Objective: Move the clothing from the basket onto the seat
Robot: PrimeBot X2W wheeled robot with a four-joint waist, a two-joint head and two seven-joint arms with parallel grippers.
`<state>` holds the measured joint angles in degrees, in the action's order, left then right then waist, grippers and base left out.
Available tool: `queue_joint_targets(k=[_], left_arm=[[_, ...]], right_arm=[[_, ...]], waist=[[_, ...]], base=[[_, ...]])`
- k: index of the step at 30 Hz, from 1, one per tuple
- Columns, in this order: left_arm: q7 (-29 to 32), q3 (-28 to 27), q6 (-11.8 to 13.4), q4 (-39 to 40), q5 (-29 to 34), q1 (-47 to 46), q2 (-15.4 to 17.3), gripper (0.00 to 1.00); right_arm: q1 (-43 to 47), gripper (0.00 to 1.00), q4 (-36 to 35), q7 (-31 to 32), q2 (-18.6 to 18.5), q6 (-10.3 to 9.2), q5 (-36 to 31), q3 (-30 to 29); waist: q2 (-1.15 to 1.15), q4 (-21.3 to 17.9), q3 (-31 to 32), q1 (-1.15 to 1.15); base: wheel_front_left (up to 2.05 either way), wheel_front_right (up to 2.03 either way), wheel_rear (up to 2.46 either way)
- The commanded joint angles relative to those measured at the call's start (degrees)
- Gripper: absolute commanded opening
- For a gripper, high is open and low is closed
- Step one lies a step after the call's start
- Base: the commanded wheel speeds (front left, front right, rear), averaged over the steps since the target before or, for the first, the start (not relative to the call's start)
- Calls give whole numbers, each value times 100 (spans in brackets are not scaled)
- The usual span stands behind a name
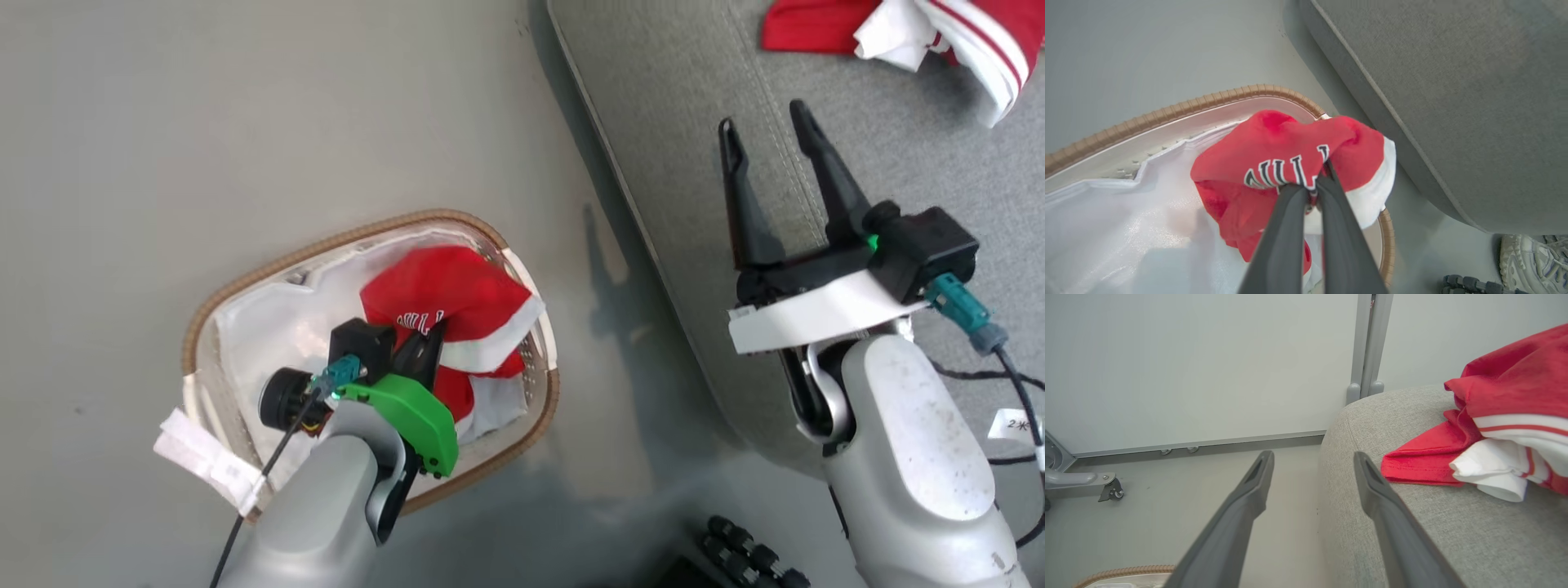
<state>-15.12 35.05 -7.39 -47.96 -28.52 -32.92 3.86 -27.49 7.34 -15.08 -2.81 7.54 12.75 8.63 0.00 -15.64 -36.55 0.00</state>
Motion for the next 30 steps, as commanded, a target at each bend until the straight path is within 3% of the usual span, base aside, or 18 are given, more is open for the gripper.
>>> queue_joint_targets(k=[1,17,30], left_arm=[[-3,-37,-16,99,38,192,-28,0],[-3,-824,-16,1920,521,1314,-72,0],[-3,-1232,-17,3170,744,1213,-85,0]], right_arm=[[141,100,41,-10,-24,-10,-94,19],[929,100,323,-10,-25,-9,-356,169],[1483,100,531,-10,-25,-10,-425,298]], waist=[[0,444,630,0],[0,996,1959,0],[0,1319,2578,0]], base=[[0,0,0],[0,0,0],[0,0,0]])
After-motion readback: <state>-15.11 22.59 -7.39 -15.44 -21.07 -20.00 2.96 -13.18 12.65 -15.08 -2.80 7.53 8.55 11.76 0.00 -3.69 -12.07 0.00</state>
